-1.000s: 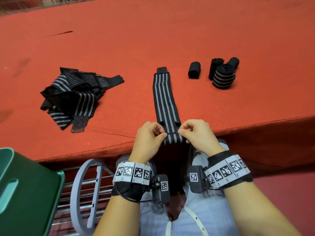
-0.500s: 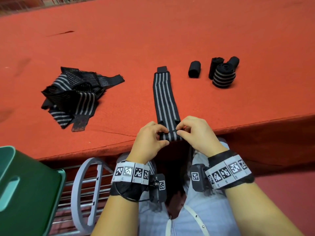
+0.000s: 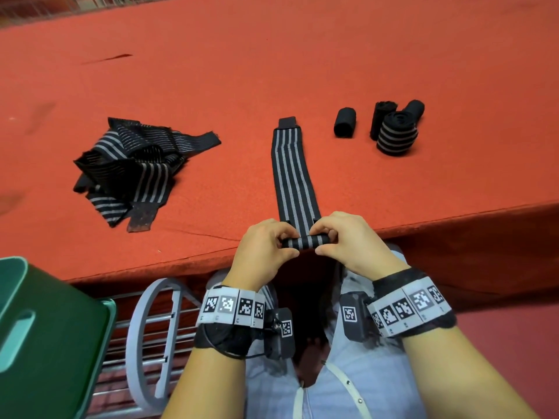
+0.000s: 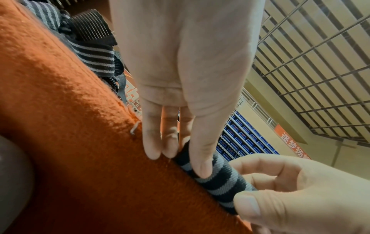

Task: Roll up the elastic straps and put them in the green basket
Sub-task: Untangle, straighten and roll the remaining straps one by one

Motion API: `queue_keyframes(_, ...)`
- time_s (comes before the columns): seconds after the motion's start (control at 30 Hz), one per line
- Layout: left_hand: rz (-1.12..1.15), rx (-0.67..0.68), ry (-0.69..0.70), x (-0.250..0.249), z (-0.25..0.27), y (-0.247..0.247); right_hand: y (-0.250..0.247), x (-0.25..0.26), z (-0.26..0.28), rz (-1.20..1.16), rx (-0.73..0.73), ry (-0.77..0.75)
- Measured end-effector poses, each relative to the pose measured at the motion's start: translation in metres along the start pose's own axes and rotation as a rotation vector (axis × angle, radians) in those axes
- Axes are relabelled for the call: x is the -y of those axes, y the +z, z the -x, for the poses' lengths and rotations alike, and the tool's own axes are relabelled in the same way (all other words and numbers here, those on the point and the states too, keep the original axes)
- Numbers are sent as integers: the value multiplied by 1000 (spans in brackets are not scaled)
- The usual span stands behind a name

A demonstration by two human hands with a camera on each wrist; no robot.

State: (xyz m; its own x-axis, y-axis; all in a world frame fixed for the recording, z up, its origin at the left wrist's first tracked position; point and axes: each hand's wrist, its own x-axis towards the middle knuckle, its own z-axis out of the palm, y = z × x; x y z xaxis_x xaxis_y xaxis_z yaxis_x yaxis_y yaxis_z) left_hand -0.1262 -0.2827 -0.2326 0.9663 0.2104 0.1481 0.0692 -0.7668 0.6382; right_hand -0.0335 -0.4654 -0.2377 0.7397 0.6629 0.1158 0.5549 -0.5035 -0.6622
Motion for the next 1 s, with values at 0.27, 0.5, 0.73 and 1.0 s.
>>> queue_keyframes(0.27,-30,-1,-23,0,-1,0,-8,1,4,-113,58,39)
queue_keyframes(0.5,51,29,-77,3,-1,1,-6,4,5,-252,42,100)
queue_keyframes(0.73,232,128,-130,3,-7,-6,-4,5,-2,-248,20,150)
queue_keyframes(1.0,123,100,-135,2,-21,0,0,2,-12,-158,16,114)
